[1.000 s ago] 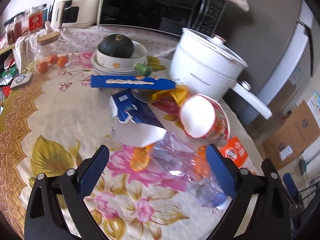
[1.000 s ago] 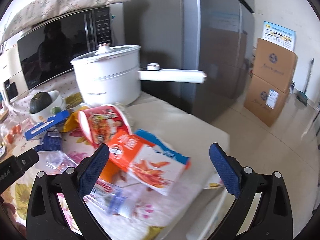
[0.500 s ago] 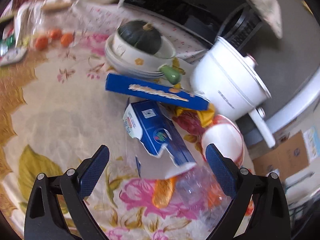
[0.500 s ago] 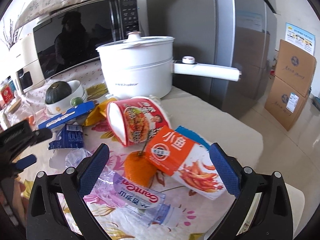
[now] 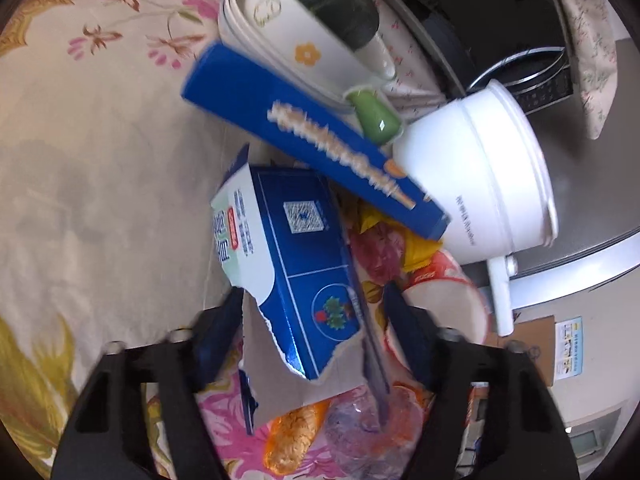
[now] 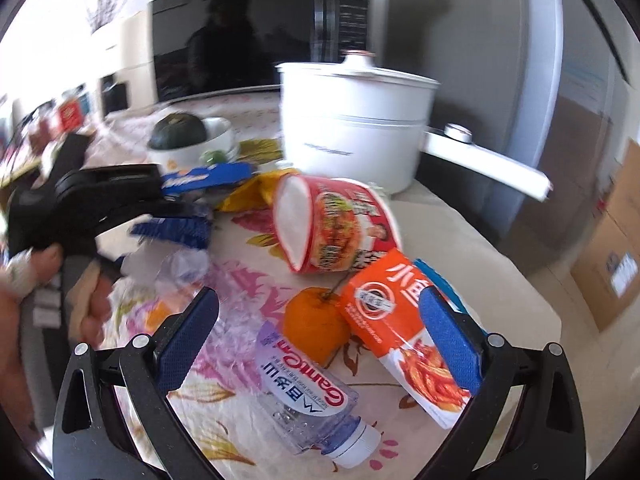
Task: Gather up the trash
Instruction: 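Grasp the torn blue box with the left gripper while the right gripper grasps the plastic bottle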
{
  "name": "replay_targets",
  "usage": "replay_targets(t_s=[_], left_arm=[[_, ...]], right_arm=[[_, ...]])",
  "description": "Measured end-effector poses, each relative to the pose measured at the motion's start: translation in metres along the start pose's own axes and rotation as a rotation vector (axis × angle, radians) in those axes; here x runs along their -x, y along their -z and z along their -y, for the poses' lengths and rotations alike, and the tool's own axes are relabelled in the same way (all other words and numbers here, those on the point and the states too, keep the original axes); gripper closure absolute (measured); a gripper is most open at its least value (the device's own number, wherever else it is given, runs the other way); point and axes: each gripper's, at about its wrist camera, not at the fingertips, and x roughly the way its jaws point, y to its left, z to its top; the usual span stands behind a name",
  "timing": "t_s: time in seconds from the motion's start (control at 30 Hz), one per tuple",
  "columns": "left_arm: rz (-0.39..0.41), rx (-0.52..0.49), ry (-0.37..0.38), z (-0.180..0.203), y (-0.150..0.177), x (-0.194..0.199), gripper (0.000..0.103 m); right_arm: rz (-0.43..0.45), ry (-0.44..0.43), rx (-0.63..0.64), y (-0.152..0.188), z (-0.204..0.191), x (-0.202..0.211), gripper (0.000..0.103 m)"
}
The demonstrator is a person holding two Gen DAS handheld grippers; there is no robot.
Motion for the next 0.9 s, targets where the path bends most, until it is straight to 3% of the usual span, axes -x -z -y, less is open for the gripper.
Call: replay_targets(t_s=[0.1,0.2,0.4,0.67,0.9], left_arm=[[-0.025,-0.004,0.017,0.001,0.000,-0.002,0.060],[-0.015,-0.049,-0.002,0.006,0.001,0.008,0.064],[-0.010,-0.117,0.007,0.014,0.006,0.035,0.070],[0.066,-0.268,0.004,0.023,0.026,0.098,0.072],[0.087,-0.342,-0.003,0.026,0.033,0.117,0.072]], right_arm=[[-0.026,-0.068,0.067,0.001,-0.006,-0.002,0.007],[-0.045,-0.135,0.097,0.000,-0.010,-0.002,0.007],[-0.065,-0.188,0.127,-0.001,-0.022,-0.004,0.007],[-0.143,-0.182,0.262,0.002,-0.049,-0.031,0.007],[-0.177,-0.133,0.295,0.009,-0.064,-0.053,0.011]])
